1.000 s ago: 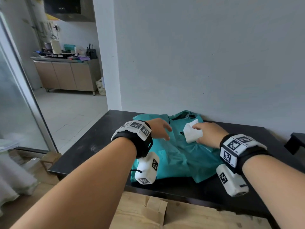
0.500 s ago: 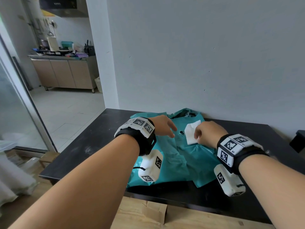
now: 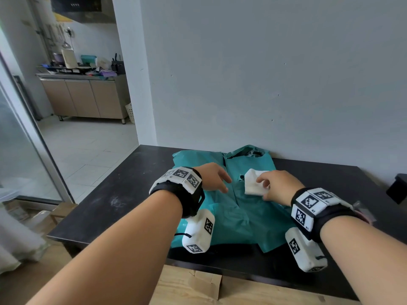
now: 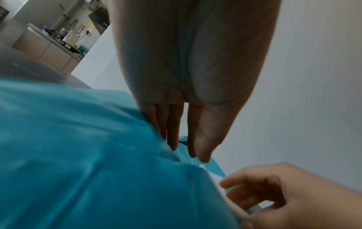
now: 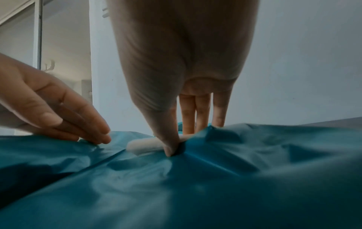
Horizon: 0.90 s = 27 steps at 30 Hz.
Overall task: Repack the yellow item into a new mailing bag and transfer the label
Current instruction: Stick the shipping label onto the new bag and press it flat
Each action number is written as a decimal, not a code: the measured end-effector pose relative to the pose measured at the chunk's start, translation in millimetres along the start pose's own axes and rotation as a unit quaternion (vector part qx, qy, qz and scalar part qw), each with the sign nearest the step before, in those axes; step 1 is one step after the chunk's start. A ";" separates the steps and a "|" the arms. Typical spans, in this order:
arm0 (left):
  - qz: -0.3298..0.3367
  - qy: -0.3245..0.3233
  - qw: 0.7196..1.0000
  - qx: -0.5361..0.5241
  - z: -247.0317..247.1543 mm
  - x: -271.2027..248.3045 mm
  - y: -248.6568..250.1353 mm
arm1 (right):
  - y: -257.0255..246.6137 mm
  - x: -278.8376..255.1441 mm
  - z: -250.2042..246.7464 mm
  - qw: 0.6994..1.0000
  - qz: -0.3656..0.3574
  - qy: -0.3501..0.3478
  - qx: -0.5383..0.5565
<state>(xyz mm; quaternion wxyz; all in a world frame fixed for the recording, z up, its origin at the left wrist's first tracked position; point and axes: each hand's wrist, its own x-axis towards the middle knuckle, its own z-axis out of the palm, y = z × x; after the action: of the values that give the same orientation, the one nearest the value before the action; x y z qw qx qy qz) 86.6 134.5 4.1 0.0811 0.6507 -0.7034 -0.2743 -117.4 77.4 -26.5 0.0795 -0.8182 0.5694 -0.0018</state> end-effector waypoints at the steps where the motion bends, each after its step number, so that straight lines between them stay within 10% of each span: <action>1: 0.000 -0.006 1.000 -0.004 0.5 -0.1 -1.4 | 1.5 -1.3 2.5 1.000 -0.003 0.000 0.005; 12: 0.004 -0.010 0.999 -0.051 -2.6 -3.0 -3.4 | 11.2 -27.8 -8.0 0.993 0.005 0.072 0.099; 18: 0.047 0.071 0.986 -0.143 -8.5 -6.7 18.3 | 9.0 -33.6 -39.5 0.934 0.017 0.219 0.283; 27: 0.105 0.192 0.953 -0.212 -22.2 -10.7 51.6 | -8.7 -45.8 -62.3 0.867 -0.022 0.193 0.459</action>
<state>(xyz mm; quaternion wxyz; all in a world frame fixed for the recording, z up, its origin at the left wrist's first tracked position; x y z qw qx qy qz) 53.7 138.7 50.7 0.3788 0.5812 -0.6649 -0.2768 -131.2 115.1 40.2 0.3343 -0.6852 0.4906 -0.4220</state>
